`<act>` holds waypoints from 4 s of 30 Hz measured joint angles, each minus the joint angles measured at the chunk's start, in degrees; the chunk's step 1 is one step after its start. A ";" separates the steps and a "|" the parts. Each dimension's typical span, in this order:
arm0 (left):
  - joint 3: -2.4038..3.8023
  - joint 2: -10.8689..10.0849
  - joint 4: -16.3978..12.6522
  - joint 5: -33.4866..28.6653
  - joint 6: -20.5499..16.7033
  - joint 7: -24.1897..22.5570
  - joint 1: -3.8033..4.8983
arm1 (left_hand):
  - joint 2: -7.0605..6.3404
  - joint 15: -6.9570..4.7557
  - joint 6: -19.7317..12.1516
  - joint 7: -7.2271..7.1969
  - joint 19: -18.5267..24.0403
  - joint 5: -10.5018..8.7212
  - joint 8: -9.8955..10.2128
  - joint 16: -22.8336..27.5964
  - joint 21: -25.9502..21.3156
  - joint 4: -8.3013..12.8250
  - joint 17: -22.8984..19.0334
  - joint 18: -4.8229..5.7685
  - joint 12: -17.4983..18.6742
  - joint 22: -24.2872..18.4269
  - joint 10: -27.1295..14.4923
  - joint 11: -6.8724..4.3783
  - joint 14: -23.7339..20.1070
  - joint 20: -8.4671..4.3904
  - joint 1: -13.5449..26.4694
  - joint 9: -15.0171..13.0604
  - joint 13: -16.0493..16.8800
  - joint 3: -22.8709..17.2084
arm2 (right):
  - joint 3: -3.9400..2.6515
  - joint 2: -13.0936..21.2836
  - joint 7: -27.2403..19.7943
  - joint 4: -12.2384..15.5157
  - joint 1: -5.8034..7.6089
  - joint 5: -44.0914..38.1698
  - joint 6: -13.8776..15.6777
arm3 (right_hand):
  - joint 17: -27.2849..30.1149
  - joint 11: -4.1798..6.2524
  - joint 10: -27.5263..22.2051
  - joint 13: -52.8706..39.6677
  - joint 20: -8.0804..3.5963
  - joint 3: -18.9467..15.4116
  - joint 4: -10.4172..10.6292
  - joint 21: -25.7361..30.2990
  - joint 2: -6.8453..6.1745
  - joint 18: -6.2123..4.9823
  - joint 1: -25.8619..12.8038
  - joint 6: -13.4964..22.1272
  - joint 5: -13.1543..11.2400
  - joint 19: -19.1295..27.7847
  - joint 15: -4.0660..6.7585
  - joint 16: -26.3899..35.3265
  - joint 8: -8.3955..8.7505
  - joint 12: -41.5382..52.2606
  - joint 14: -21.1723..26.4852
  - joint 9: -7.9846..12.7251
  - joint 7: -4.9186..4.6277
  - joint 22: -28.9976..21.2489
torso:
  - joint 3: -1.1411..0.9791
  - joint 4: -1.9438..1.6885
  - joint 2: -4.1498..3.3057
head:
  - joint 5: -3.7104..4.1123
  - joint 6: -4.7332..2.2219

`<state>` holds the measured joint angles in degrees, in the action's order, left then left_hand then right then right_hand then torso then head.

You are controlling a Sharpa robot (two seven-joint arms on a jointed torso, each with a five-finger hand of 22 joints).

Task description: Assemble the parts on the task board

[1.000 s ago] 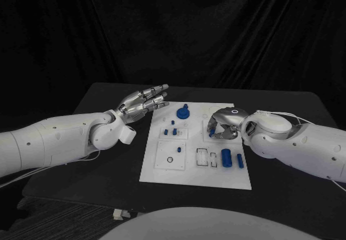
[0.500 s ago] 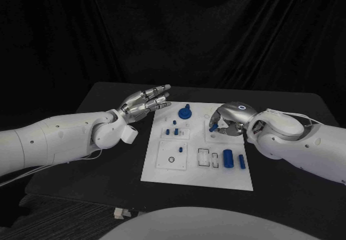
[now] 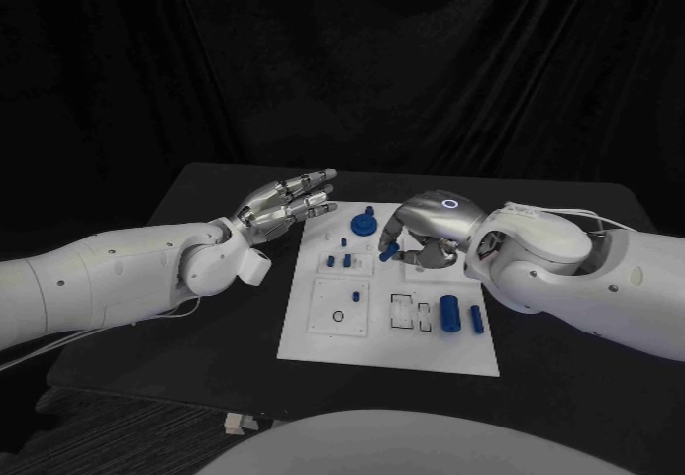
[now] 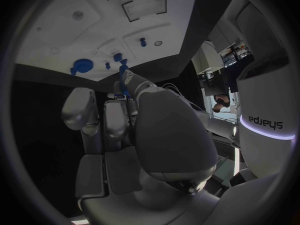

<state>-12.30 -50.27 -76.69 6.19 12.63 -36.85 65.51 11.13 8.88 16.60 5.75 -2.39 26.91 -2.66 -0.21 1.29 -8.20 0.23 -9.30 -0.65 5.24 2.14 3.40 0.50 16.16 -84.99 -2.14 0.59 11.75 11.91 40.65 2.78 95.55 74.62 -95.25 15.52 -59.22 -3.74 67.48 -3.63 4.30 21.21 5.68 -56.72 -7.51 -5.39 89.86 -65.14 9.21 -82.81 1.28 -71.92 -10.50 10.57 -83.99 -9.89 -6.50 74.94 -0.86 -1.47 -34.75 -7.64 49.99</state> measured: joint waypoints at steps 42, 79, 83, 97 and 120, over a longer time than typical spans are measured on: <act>0.00 -1.18 0.38 -0.01 -0.82 -0.69 -1.43 | 0.82 -2.13 0.41 0.41 1.75 0.25 -0.45 0.00 -0.66 1.50 -0.15 0.00 -0.21 -2.90 0.19 0.59 -0.48 -4.28 1.33 0.02 0.03 0.40 | 0.00 -14.55 -0.89 -8.80 -7.99 -10.79 -6.87 | -0.15 -0.01 0.38 -0.03 0.00 1.17 -0.55 0.01 -0.75 0.00 -0.83 0.87 -0.46 0.00 0.00 0.01 0.86 -1.37 0.00 -0.12 -0.43 -0.03 | 0.02 -0.04 -0.05 | -0.09 0.00; 0.00 -0.42 2.23 -0.01 -0.31 -0.47 -1.84 | 1.28 -1.76 0.40 0.41 1.33 0.23 -0.45 0.00 -0.66 1.82 -0.11 -0.01 -0.20 -1.89 -0.03 0.78 -0.42 -3.43 1.78 0.03 0.02 0.40 | -0.40 -14.94 -0.93 -8.82 -9.79 -11.20 -7.18 | -0.11 -0.44 0.84 -0.22 0.00 1.80 -1.18 -0.68 -1.08 0.00 -1.11 1.08 0.09 0.00 0.00 0.01 1.21 -1.53 0.00 -0.32 -0.22 0.01 | 0.00 0.01 -0.03 | 0.25 0.00; 0.00 -0.40 2.36 -0.01 -0.25 -0.39 -1.89 | 1.28 -1.78 0.40 0.41 1.33 0.23 -0.45 0.00 -0.66 1.82 -0.11 -0.01 -0.20 -1.79 -0.02 0.78 -0.40 -3.43 1.78 0.03 0.02 0.40 | -0.39 -14.85 -0.94 -8.74 -9.81 -11.20 -7.15 | -0.17 -0.63 1.03 -0.44 0.00 1.80 -1.18 -0.68 -1.27 0.01 -1.21 1.08 0.08 0.00 0.00 0.01 1.31 -1.53 0.01 -0.42 -0.22 0.00 | 0.00 0.02 -0.03 | 0.16 0.00; 0.00 -0.24 2.49 -0.01 -0.14 -0.14 -2.08 | 1.28 -1.71 0.40 0.41 1.33 0.23 -0.45 0.00 -0.66 1.81 -0.14 -0.01 -0.19 -1.80 -0.03 0.77 -0.48 -3.02 1.78 0.03 0.02 0.40 | -0.04 -14.60 -0.92 -8.34 -10.15 -10.81 -7.40 | -0.12 -0.30 1.50 -0.39 0.00 1.95 -1.35 -0.68 -1.46 0.00 -1.44 1.09 0.05 0.00 0.00 0.01 1.36 -1.57 0.01 -0.62 -0.21 0.00 | 0.00 -0.02 -0.04 | 0.08 0.00; 0.00 -0.04 2.64 -0.01 0.08 0.34 -2.40 | 1.28 -1.60 0.40 0.41 1.33 0.22 -0.45 0.00 -0.66 1.81 -0.16 -0.01 -0.19 -1.81 -0.03 0.77 -0.58 -3.03 1.78 0.04 0.01 0.40 | -0.07 -14.68 0.24 -8.48 -10.32 -10.61 -7.95 | 0.93 -0.10 0.40 -0.37 0.52 2.64 -1.02 0.70 -1.40 0.01 -3.03 6.96 0.29 0.93 -0.45 0.45 5.25 -2.95 0.45 0.84 -0.67 -0.02 | 0.02 -0.02 -0.03 | 0.08 0.00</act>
<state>-12.30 -50.31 -74.05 6.18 12.71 -36.51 63.11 12.40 7.28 17.00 6.15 -1.06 27.14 -3.11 -0.21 0.63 -6.39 0.07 -9.31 -0.84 3.42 2.12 4.17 -0.08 13.14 -83.21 -2.10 0.61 12.15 11.84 25.97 3.03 87.07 64.31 -105.85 7.57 -58.29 -3.83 67.88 -4.01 4.83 23.85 4.66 -56.01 -8.91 -5.39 86.82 -58.18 9.51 -81.88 0.83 -71.47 -5.25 7.62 -83.54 -9.04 -7.17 74.92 -0.85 -1.48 -34.78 -7.56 49.99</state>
